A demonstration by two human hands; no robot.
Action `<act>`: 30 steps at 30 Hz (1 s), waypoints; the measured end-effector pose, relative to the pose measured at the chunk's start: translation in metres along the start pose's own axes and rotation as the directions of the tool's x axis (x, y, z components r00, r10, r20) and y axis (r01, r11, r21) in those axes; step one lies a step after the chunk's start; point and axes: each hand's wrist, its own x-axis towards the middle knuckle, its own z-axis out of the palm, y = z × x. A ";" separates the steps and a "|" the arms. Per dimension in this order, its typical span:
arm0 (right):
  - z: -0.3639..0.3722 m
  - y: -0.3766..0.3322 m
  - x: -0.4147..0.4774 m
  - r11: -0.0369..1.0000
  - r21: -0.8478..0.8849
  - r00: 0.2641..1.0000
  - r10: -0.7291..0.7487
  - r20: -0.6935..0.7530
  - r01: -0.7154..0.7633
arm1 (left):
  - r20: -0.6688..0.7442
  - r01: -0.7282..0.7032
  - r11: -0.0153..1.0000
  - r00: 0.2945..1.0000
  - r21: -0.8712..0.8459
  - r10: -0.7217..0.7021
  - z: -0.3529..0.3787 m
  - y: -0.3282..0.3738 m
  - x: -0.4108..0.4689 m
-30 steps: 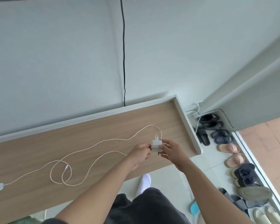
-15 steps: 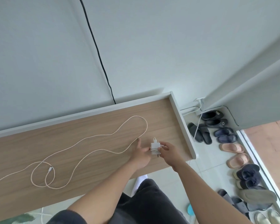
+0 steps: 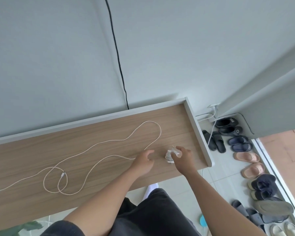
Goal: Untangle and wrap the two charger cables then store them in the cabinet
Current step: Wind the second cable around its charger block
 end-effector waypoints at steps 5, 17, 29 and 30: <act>0.025 -0.042 -0.028 0.991 -0.074 0.994 -0.112 0.011 0.112 | -0.081 0.003 0.994 0.997 -0.111 -0.012 -0.054 -0.044 -0.035; 0.198 -0.168 -0.114 0.916 -0.141 0.911 -0.335 0.242 0.374 | -0.389 0.106 0.944 0.893 -0.311 -0.229 -0.217 -0.237 -0.172; 0.377 -0.260 -0.174 0.794 -0.256 0.778 -0.380 0.500 0.552 | -0.604 0.230 0.939 0.720 -0.256 -0.341 -0.336 -0.386 -0.269; 0.389 -0.264 -0.177 0.779 -0.272 0.768 -0.378 0.516 0.566 | -0.614 0.234 0.941 0.715 -0.242 -0.336 -0.339 -0.394 -0.273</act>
